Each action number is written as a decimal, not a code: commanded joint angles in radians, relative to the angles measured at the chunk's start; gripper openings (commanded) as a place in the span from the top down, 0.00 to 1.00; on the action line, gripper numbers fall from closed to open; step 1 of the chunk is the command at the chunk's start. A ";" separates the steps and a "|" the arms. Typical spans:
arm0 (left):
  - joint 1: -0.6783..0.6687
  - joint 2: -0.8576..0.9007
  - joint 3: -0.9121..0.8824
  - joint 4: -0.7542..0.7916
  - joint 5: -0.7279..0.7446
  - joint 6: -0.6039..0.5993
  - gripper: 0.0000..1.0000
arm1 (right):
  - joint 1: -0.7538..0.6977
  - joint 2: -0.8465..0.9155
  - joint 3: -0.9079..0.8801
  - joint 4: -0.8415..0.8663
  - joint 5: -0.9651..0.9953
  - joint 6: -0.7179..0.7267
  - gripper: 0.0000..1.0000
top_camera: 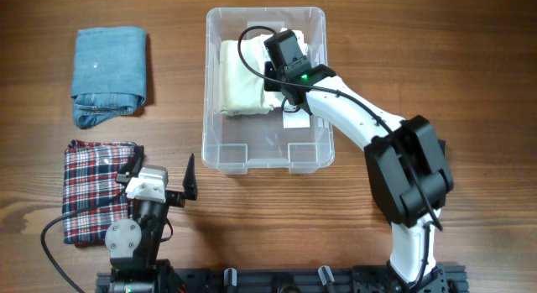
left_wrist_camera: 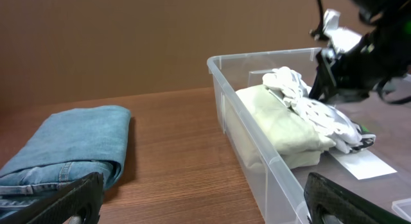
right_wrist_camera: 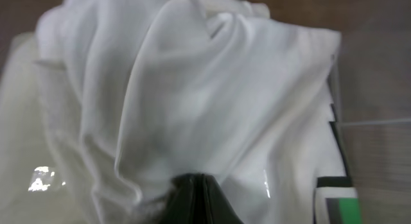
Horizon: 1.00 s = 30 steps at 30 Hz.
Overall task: Pack container
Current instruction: 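Lower the white shirt onto the cream cloth and release it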
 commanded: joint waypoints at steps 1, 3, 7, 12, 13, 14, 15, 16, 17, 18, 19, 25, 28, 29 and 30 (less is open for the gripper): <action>0.008 -0.011 -0.004 -0.006 -0.006 0.011 0.00 | 0.007 -0.143 0.009 0.004 0.037 0.005 0.96; 0.008 -0.011 -0.004 -0.006 -0.006 0.011 0.00 | 0.008 -0.179 0.009 0.011 0.035 0.006 0.96; 0.008 -0.011 -0.004 -0.006 -0.006 0.011 0.00 | 0.010 -0.172 0.009 0.038 -0.026 0.024 0.96; 0.008 -0.011 -0.004 -0.006 -0.006 0.011 0.00 | 0.011 -0.084 0.009 0.071 -0.051 0.064 0.96; 0.008 -0.011 -0.004 -0.006 -0.006 0.011 0.00 | 0.011 -0.066 0.009 0.080 -0.055 0.064 0.96; 0.008 -0.011 -0.004 -0.006 -0.006 0.011 0.00 | 0.010 -0.044 0.009 0.095 -0.059 0.064 0.96; 0.008 -0.011 -0.004 -0.006 -0.006 0.011 0.00 | 0.010 -0.024 0.009 0.113 -0.067 0.064 0.96; 0.008 -0.011 -0.004 -0.006 -0.006 0.011 0.00 | 0.010 -0.002 0.009 0.137 -0.079 0.063 0.96; 0.008 -0.011 -0.004 -0.006 -0.006 0.011 0.00 | 0.010 0.022 0.009 0.171 -0.097 0.062 0.96; 0.008 -0.011 -0.004 -0.006 -0.006 0.011 0.00 | 0.010 0.040 0.009 0.198 -0.114 0.061 0.96; 0.008 -0.011 -0.004 -0.006 -0.006 0.011 0.00 | 0.010 0.058 0.009 0.221 -0.133 0.062 0.96; 0.008 -0.011 -0.004 -0.006 -0.006 0.011 0.00 | 0.010 0.125 0.009 0.237 -0.162 0.088 0.96; 0.008 -0.011 -0.004 -0.006 -0.006 0.011 0.00 | 0.010 0.120 0.009 0.218 -0.156 0.077 0.96; 0.008 -0.011 -0.004 -0.006 -0.006 0.011 0.00 | 0.010 0.109 0.009 0.217 -0.153 0.060 0.96; 0.008 -0.011 -0.004 -0.006 -0.006 0.011 0.00 | 0.010 0.094 0.009 0.218 -0.140 0.050 0.96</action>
